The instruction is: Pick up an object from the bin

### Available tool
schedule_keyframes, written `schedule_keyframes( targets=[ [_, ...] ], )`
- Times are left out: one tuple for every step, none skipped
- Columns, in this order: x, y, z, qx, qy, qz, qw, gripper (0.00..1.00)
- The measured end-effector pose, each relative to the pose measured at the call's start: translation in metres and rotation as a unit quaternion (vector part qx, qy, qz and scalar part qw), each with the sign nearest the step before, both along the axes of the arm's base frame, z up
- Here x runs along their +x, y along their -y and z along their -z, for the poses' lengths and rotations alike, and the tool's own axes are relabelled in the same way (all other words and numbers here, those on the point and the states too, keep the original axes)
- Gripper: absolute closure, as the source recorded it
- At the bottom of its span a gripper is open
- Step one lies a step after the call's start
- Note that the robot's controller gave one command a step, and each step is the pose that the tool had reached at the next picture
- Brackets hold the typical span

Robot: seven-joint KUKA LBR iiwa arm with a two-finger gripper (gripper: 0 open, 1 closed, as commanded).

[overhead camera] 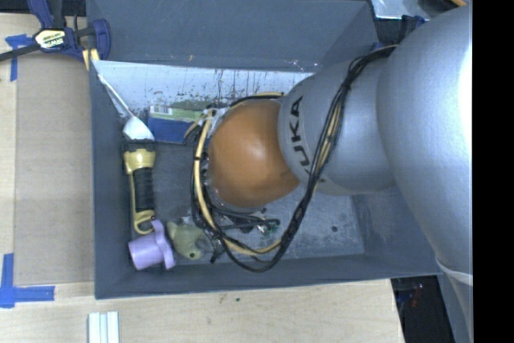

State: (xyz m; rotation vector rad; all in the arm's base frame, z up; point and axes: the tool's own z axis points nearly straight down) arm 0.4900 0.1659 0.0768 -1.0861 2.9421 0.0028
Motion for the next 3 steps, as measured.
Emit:
schedule_keyframes(
  targets=[
    [-0.003,0.001,-0.017,-0.002,-0.0059,0.001,1.0,1.0],
    [0.0,0.0,-0.048,0.0,-0.0002,0.002,1.0,1.0],
    [-0.002,0.0,-0.075,0.0,-0.0029,0.002,1.0,1.0]
  ],
)
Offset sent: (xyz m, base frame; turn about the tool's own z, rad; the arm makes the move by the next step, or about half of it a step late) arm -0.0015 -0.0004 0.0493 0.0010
